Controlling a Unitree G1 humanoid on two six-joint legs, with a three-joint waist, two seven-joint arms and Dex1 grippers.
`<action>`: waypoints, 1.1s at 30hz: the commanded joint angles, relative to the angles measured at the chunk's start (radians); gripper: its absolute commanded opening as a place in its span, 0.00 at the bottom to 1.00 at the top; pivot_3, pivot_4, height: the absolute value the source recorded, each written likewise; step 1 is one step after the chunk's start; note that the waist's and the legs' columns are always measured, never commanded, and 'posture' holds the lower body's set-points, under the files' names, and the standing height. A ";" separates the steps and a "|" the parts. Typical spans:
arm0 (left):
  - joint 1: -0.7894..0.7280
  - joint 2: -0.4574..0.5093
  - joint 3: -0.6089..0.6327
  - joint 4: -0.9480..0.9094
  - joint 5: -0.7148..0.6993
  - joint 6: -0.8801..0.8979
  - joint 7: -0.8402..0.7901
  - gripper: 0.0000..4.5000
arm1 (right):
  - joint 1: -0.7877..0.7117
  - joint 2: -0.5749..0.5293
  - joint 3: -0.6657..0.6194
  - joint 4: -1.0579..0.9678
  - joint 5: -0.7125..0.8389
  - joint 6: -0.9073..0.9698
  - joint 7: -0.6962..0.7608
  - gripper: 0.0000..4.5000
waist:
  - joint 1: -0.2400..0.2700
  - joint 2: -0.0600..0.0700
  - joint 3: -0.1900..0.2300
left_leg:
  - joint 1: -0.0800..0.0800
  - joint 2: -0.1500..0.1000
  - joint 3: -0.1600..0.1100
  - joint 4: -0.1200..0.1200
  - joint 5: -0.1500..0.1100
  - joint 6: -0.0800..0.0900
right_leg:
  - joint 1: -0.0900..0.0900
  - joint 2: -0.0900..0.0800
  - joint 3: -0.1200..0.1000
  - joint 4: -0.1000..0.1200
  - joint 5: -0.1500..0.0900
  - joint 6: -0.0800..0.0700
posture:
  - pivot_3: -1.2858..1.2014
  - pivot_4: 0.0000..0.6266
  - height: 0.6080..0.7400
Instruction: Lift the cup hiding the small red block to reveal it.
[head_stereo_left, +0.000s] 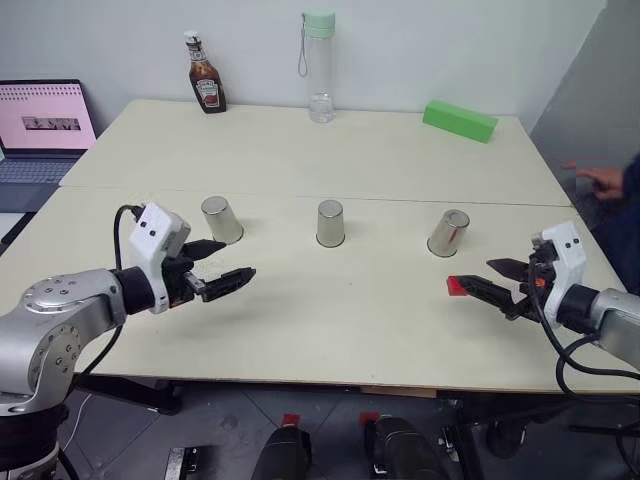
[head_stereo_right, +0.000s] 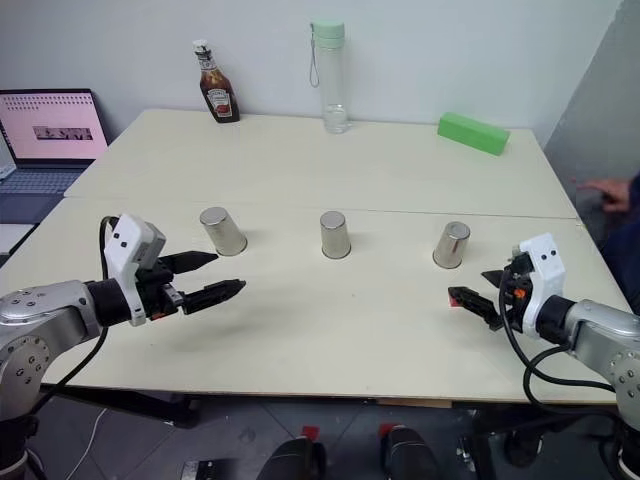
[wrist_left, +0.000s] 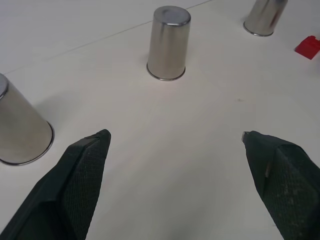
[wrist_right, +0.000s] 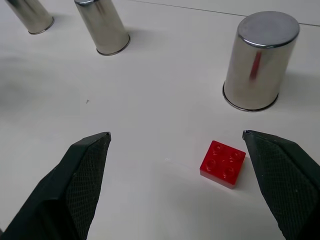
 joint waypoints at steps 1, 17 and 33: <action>-0.017 0.015 0.019 -0.010 0.008 -0.030 -0.001 1.00 | -0.008 -0.010 -0.011 -0.004 0.002 -0.030 -0.002 1.00 | 0.000 0.000 0.000 | 0.000 0.000 0.000 0.000 0.000 0.000 | 0.000 0.000 0.000 0.000 0.000 0.000 | 0.52 0.24 1.00; -0.014 0.026 0.023 0.007 0.011 -0.035 -0.009 1.00 | -0.020 -0.023 0.003 0.008 0.002 -0.055 0.003 1.00 | 0.000 0.000 0.000 | 0.000 0.000 0.000 0.000 0.000 0.000 | 0.000 0.000 0.000 0.000 0.000 0.000 | 0.52 0.24 1.00; -0.040 0.026 0.002 0.029 0.008 -0.040 -0.029 1.00 | -0.015 -0.006 -0.007 0.001 0.011 -0.065 -0.021 1.00 | 0.000 0.000 0.000 | 0.000 0.000 0.000 0.000 0.000 0.000 | 0.000 0.000 0.000 0.000 0.002 0.003 | 0.52 0.24 1.00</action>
